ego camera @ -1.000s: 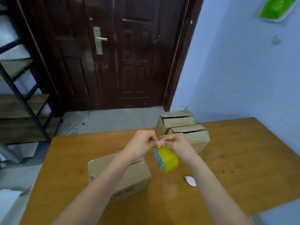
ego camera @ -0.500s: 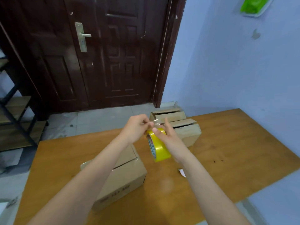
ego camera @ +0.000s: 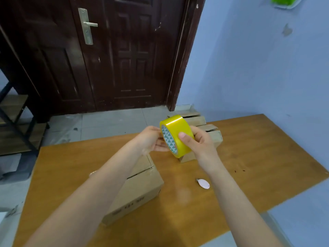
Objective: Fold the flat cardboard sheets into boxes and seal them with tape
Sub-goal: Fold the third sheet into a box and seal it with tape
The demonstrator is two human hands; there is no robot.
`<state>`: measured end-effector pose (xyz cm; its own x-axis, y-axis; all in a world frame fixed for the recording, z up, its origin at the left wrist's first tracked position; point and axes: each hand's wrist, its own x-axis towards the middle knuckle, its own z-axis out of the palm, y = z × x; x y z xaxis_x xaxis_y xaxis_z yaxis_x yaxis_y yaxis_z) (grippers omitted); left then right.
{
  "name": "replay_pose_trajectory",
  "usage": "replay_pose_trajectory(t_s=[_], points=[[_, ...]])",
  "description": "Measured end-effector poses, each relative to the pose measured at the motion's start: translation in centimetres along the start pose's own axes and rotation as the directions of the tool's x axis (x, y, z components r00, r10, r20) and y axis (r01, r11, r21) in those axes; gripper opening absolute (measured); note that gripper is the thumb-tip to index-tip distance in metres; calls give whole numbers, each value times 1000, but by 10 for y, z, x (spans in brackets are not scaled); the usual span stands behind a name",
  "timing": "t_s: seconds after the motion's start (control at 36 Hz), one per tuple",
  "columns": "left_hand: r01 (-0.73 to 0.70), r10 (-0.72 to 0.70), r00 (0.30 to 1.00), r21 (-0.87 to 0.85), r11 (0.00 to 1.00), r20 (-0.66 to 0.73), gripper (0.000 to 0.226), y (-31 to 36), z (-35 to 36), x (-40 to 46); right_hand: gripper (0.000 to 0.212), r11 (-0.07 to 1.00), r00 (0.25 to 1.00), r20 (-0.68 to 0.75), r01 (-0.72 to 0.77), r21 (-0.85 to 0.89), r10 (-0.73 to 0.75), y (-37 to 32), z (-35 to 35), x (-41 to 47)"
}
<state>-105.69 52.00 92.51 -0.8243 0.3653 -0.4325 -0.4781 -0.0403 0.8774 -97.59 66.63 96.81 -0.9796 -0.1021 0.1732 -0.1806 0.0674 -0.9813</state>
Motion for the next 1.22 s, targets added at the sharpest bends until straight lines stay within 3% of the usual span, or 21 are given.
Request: replay_pose_trajectory(t_s=[0.08, 0.17, 0.22, 0.31, 0.42, 0.53, 0.58, 0.69, 0.81, 0.92, 1.0, 1.08, 1.22], points=[[-101, 125, 987, 209, 973, -106, 13, 1, -7, 8, 13, 994, 994, 18, -109, -28, 109, 1, 2, 2], [-182, 258, 926, 272, 945, -276, 26, 4, -27, 18, 30, 951, 951, 82, -287, -117, 297, 2, -4, -1], [-204, 321, 875, 326, 923, -362, 27, 9, -44, 24, 35, 871, 898, 74, -398, -288, 434, 9, -7, -7], [-208, 346, 882, 393, 895, -321, 28, 12, -56, 30, 48, 701, 818, 4, -490, -518, 575, 33, -6, -22], [-157, 340, 894, 506, 848, -292, 30, -6, -54, 40, 52, 659, 818, -37, -488, -572, 574, 49, -7, -28], [-92, 297, 884, 488, 868, -361, 31, -27, -62, 48, 46, 706, 826, 146, -357, -612, 544, 51, -14, -34], [-68, 289, 882, 506, 860, -372, 31, -35, -67, 50, 39, 708, 816, 173, -349, -614, 552, 55, -18, -42], [8, 312, 887, 687, 726, -340, 33, -48, -69, 56, 29, 772, 836, 125, -422, -475, 534, 62, -18, -51], [52, 336, 872, 749, 660, -356, 35, -55, -67, 61, 45, 596, 813, -24, -446, -667, 582, 68, -9, -58], [77, 343, 868, 778, 623, -360, 29, -65, -67, 64, 47, 505, 736, -82, -537, -676, 672, 74, -8, -60], [71, 338, 868, 764, 641, -364, 27, -76, -68, 67, 42, 466, 703, -67, -537, -703, 708, 79, -9, -59], [31, 339, 849, 679, 734, -405, 26, -83, -72, 69, 45, 513, 743, -55, -511, -690, 667, 86, -8, -62], [27, 297, 855, 607, 794, -426, 27, -96, -81, 73, 35, 569, 724, -15, -553, -609, 689, 106, -4, -69]])
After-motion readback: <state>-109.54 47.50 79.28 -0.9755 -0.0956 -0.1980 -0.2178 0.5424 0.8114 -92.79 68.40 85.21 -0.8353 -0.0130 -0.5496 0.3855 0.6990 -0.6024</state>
